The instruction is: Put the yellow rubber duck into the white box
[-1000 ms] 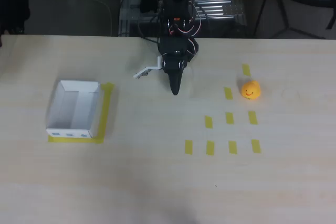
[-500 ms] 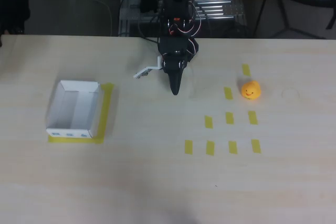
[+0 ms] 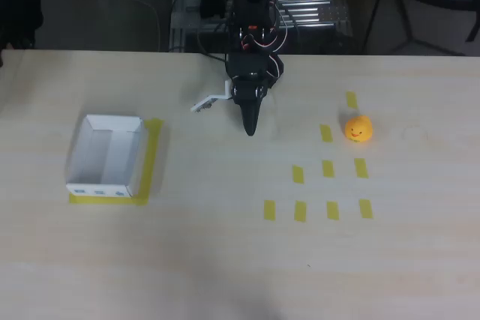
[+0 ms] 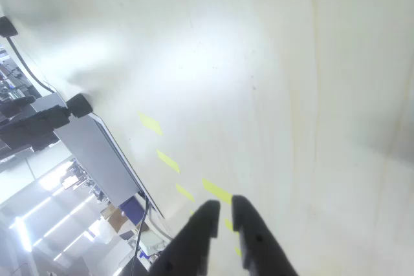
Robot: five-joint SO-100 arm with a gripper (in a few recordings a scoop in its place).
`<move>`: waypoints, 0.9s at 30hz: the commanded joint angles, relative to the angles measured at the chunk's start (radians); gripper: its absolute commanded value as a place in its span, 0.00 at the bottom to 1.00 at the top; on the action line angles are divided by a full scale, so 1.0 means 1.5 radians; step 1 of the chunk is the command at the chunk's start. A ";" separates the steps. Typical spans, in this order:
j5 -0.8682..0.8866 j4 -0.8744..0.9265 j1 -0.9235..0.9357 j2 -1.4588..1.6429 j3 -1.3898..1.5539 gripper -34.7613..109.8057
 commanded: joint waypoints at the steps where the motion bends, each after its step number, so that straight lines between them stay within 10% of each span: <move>1: 0.007 0.007 -0.008 0.034 0.003 0.24; 27: -0.031 0.153 -0.014 0.034 -0.267 0.24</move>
